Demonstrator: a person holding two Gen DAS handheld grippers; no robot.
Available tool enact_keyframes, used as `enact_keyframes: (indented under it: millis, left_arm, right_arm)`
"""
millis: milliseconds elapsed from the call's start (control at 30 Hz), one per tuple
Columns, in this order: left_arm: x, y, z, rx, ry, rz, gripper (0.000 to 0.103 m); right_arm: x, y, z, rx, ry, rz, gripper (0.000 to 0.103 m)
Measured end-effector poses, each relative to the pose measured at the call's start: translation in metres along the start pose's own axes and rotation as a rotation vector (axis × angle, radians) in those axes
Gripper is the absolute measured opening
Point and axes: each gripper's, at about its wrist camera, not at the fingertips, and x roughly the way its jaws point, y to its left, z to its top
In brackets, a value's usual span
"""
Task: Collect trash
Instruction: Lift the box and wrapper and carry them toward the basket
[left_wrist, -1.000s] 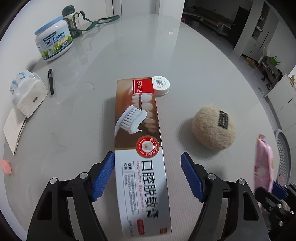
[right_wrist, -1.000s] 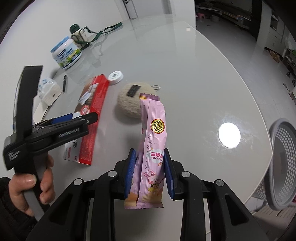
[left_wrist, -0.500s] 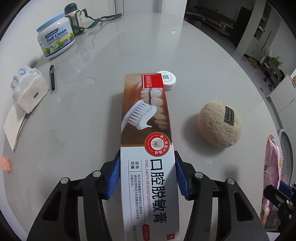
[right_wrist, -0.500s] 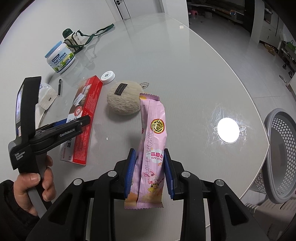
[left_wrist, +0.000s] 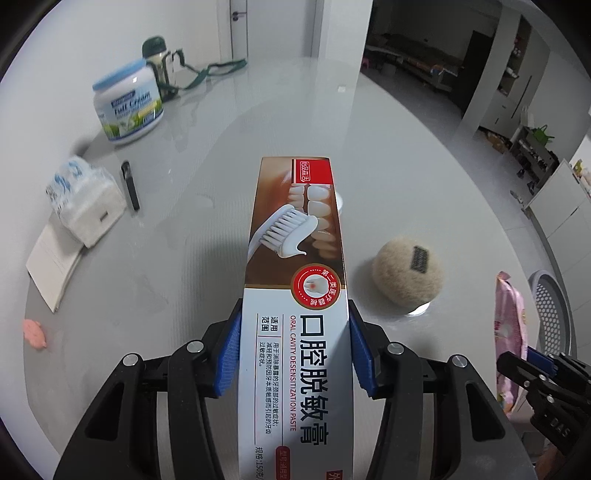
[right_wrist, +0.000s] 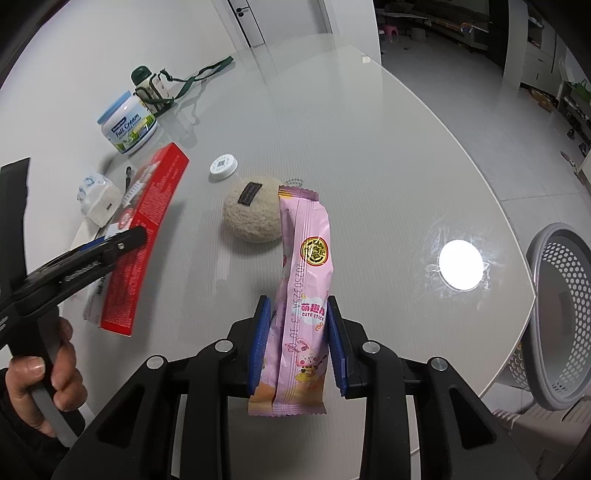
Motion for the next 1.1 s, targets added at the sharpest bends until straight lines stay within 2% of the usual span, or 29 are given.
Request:
enact_keyframes:
  millis: [167,333,833,1100]
  left_arm:
    - [-0.018,-0.021,0.005,0.040,-0.032,-0.018,0.050]
    - [-0.033,-0.059,0.008,0.091,-0.058,-0.062,0.050]
    - [-0.051,-0.206,0.003,0.276,-0.080,-0.204,0.050]
    - [-0.049,-0.284,-0.011,0.360,-0.054,-0.270,0.050]
  right_arm:
    - [-0.017,-0.016,-0.002,0.028,-0.030,-0.002,0.029]
    - [-0.036,-0.041,-0.005,0.065,-0.061,-0.019,0.029]
    - [-0.107,-0.180,-0.044,0.256,-0.126,-0.138,0.029]
    - [-0.134,-0.250,-0.068,0.340,-0.132,-0.191,0.029]
